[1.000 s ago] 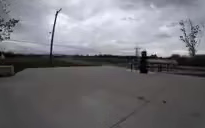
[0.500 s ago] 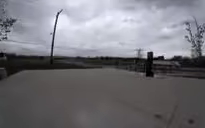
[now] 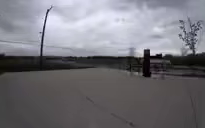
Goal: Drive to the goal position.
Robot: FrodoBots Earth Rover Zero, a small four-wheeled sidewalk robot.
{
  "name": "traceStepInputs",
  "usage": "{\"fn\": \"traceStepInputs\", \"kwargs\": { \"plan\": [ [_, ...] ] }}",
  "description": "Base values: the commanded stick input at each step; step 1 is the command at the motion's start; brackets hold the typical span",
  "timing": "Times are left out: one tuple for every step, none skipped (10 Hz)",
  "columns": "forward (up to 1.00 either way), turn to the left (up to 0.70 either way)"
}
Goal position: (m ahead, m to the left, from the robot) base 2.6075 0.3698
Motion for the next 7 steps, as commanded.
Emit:
{"fn": "traceStepInputs", "kwargs": {
  "plan": [
    [1.0,-0.27],
    [1.0,-0.23],
    [1.0,0.0],
    [1.0,0.0],
    [1.0,0.0],
    [1.0,0.0],
    [1.0,0.0]
  ]
}}
